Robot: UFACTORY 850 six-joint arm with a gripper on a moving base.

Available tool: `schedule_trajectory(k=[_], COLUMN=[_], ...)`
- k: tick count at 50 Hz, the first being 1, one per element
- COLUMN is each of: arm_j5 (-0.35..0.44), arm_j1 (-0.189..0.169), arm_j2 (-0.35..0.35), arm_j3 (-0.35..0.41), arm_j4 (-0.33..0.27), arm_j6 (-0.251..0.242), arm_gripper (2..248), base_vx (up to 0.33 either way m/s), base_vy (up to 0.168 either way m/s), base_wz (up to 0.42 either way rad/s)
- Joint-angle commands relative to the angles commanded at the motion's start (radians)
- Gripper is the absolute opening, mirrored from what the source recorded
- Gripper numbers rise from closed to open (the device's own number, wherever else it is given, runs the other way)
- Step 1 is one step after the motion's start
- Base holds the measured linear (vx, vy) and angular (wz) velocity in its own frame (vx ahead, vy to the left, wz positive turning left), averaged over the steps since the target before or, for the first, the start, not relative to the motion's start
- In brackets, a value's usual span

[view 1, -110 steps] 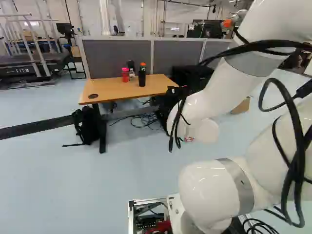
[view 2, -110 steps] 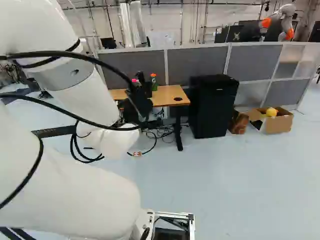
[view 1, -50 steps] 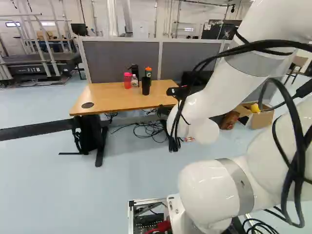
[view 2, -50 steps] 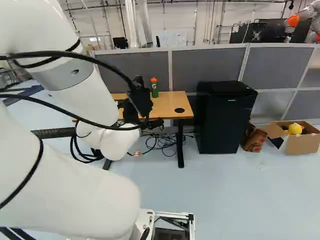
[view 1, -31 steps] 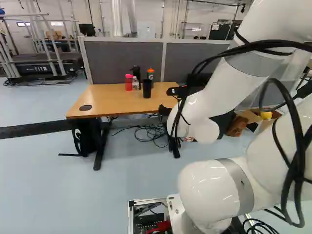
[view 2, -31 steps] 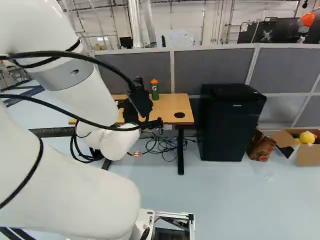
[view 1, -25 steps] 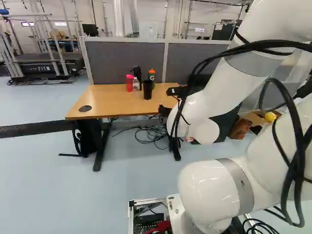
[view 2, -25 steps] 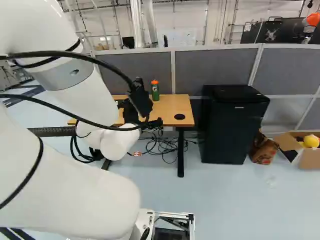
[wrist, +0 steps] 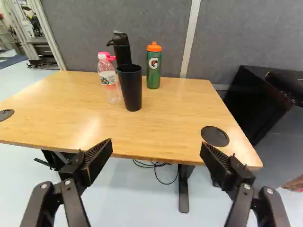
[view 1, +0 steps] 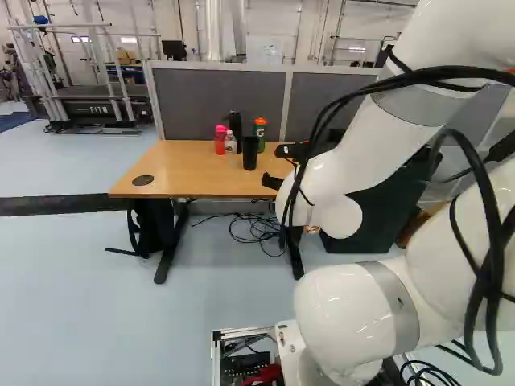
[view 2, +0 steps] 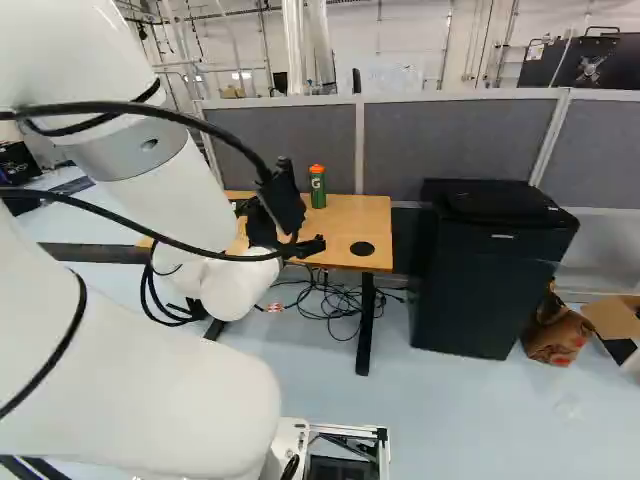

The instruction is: Pick up the green bottle from the table

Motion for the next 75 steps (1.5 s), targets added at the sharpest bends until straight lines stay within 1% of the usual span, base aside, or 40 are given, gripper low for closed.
schedule_trajectory(k=[28,40,47,48,60,75], arm_j5=[0.000,0.000,0.000,0.000,0.000,0.000], arm_j1=[0.000,0.000,0.000,-0.005,-0.017,-0.040], arm_j2=[0.000,0.000,0.000,-0.021,-0.072,-0.156], arm_j3=[0.000,0.000,0.000,-0.017,-0.062,-0.139], arm_j4=[0.000,0.000,0.000,0.000,0.000,0.000], arm_j6=[0.000,0.000,0.000,0.000,0.000,0.000], arm_gripper=[247,247,247,247,247,247], base_vx=[0.127,0.136,0.171,0.134,0.029,0.000], base_vy=[-0.110,-0.176,-0.103,-0.044,-0.014,0.000], base_wz=[0.256,0.057,-0.002,0.060,-0.010,0.000])
